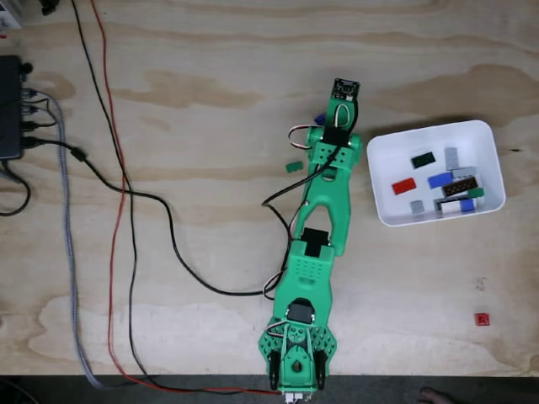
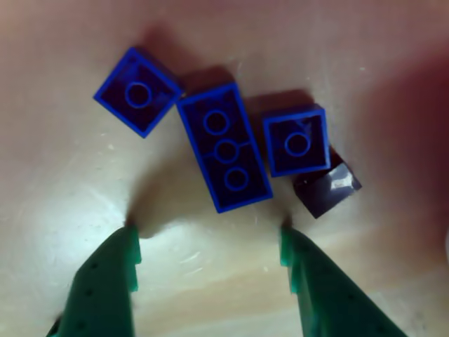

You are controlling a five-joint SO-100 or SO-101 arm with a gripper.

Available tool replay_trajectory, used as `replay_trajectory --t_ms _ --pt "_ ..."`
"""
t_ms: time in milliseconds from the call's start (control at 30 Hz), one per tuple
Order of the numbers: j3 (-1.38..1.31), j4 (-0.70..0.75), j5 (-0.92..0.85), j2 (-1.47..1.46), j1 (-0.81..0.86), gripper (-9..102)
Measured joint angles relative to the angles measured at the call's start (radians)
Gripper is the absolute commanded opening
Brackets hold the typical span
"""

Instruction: Put all lego bricks in the bin.

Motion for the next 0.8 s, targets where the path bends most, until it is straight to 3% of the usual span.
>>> replay_trajectory --t_ms 200,300,333,633,800 --pt "-0.011 -0.189 -0.066 -0.034 -0.020 18" --pt "-0.029 -0.233 -0.095 -0.054 -0.034 4" --pt "-0.035 -0.235 -0.104 -0.058 -0.040 0" --pt "-0.084 -0.169 -0.095 -0.066 -0.051 0" --pt "-0.209 -0.135 0.133 -0.035 -0.048 0"
